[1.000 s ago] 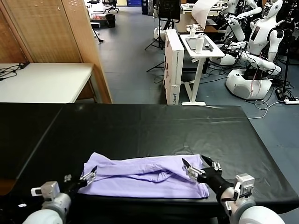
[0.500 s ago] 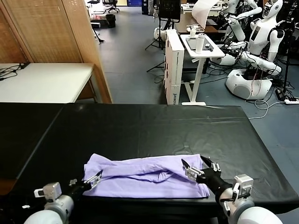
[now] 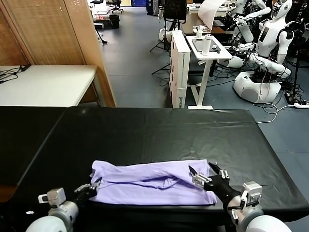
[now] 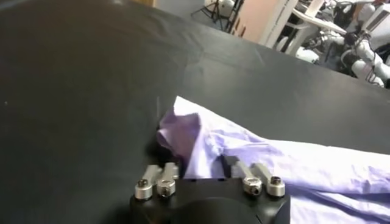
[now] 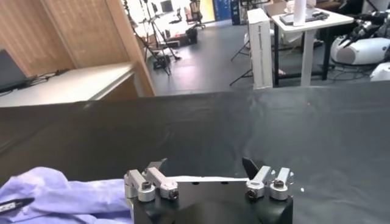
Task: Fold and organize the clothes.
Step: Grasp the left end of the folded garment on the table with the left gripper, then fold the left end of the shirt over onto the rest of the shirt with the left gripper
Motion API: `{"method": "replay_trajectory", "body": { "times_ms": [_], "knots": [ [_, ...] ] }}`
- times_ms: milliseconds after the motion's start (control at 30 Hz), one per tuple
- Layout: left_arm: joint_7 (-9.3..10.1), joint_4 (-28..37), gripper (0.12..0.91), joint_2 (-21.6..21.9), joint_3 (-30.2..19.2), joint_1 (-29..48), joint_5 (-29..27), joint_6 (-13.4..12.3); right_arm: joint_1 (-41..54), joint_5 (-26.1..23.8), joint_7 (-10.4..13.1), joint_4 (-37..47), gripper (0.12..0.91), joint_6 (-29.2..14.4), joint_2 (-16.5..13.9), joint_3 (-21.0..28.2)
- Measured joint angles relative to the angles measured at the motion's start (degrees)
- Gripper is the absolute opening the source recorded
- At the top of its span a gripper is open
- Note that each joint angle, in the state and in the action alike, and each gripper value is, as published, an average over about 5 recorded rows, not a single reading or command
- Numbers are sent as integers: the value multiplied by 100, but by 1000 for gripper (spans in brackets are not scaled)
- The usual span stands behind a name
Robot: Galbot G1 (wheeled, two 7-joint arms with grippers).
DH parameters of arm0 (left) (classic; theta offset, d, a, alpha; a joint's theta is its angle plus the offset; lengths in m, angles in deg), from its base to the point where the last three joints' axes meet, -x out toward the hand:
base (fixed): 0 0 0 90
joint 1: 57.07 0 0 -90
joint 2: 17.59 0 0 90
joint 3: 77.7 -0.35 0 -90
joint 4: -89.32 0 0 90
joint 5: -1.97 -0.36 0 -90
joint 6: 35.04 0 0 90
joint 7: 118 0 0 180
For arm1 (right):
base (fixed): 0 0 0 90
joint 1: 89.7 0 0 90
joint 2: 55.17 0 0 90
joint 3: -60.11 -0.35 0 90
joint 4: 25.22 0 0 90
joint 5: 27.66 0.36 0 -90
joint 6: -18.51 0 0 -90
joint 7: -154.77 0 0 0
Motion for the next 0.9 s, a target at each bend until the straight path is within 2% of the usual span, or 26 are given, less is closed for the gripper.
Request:
{"method": "replay_trajectory", "body": {
  "times_ms": [133, 233, 400, 500, 567, 667, 800, 900],
  "knots": [
    [72, 43, 176, 125, 102, 131, -433, -249, 12, 0, 0, 1, 907, -4, -1, -14],
    [66, 49, 175, 259, 214, 222, -794, -526, 17, 0, 1, 10, 907, -6, 0, -27],
    [-32, 25, 175, 570, 458, 286, -1688, -1024, 7, 0, 2, 31, 907, -14, 2, -76],
    [-109, -36, 175, 799, 605, 284, -2189, -1122, -9, -1, 3, 42, 907, -20, 12, -102],
    [-146, -103, 175, 938, 652, 264, -2356, -1063, -14, -5, 3, 54, 907, -22, 24, -111],
    [-218, -264, 175, 1084, 623, 204, -2351, -808, -3, -12, 4, 83, 907, -24, 50, -112],
    [-290, -628, 175, 1181, 480, 156, -1973, -305, 3, 0, 6, 108, 907, -29, 102, -95],
    [-273, -962, 175, 1209, 337, 165, -1592, 35, -22, 4, 6, 119, 907, -37, 157, -84]
  ]
}}
